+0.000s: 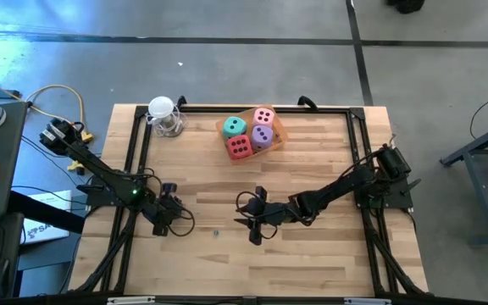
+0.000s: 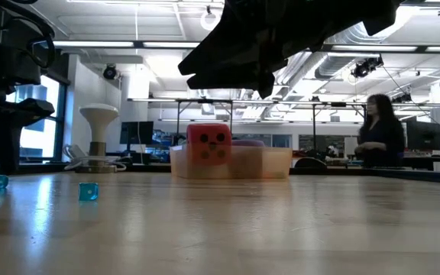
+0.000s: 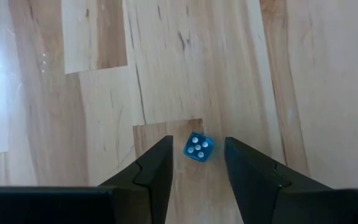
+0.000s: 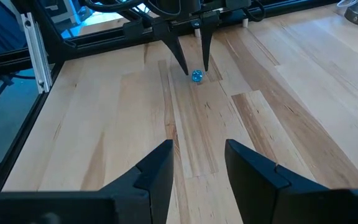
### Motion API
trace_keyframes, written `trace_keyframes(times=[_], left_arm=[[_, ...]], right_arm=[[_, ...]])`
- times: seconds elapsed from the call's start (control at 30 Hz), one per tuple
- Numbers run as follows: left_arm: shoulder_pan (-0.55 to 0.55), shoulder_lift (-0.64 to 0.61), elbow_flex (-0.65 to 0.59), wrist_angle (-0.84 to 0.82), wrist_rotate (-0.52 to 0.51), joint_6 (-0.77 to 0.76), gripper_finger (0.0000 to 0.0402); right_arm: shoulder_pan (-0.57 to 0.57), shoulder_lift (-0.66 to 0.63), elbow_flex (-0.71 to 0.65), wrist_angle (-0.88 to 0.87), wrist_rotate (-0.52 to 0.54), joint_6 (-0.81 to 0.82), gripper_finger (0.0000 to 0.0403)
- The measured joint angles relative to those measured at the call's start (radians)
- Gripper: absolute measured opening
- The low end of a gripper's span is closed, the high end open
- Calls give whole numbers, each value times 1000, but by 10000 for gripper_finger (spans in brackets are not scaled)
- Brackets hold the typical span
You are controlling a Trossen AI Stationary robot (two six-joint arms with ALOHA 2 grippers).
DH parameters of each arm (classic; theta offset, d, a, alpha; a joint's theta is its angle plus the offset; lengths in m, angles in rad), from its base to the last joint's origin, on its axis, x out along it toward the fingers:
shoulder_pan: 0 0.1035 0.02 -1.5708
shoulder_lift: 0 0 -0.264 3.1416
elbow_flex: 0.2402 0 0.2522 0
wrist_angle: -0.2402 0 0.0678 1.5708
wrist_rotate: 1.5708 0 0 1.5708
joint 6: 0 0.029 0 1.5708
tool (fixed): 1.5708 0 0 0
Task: Pick & Place Dice
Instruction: Put the left light blue die into the bin
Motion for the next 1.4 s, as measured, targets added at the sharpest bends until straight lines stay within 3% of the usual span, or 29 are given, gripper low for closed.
trace_keyframes(times=[0.83, 1.4], left_arm=[[0, 1, 0, 2, -5, 0, 137], [0, 79, 1, 43, -6, 0, 137]], right_arm=[[0, 0, 0, 6, 0, 0, 138], [0, 0, 0, 6, 0, 0, 138]])
